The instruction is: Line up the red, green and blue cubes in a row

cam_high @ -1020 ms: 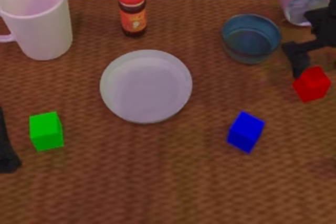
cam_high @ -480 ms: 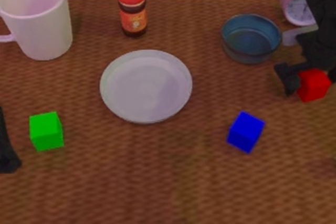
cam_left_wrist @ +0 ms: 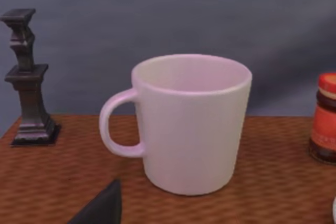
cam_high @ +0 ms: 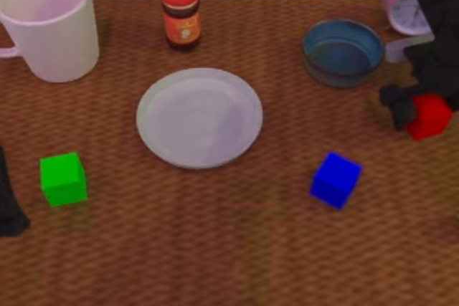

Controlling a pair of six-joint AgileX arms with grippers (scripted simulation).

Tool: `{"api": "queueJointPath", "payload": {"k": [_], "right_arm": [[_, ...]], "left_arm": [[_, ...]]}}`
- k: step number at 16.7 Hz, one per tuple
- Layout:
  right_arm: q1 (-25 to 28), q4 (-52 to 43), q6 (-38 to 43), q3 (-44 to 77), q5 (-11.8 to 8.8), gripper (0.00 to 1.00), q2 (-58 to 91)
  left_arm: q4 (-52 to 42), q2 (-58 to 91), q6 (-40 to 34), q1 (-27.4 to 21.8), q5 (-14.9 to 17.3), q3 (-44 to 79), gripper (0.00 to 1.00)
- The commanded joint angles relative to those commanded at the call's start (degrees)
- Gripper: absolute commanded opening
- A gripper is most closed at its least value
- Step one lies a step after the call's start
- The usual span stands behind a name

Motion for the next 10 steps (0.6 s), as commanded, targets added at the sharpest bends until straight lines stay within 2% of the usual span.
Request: {"api": "queueJointPath", "payload": {"k": [6,10], "right_arm": [[0.0,0.0,0.0,0.0,0.0,0.02,0.0],[0.0,0.0,0.0,0.0,0.0,0.0,0.0]], "left_arm": [[0.0,0.0,0.0,0.0,0.0,0.0,1.0],[0.0,0.0,0.0,0.0,0.0,0.0,1.0]]}}
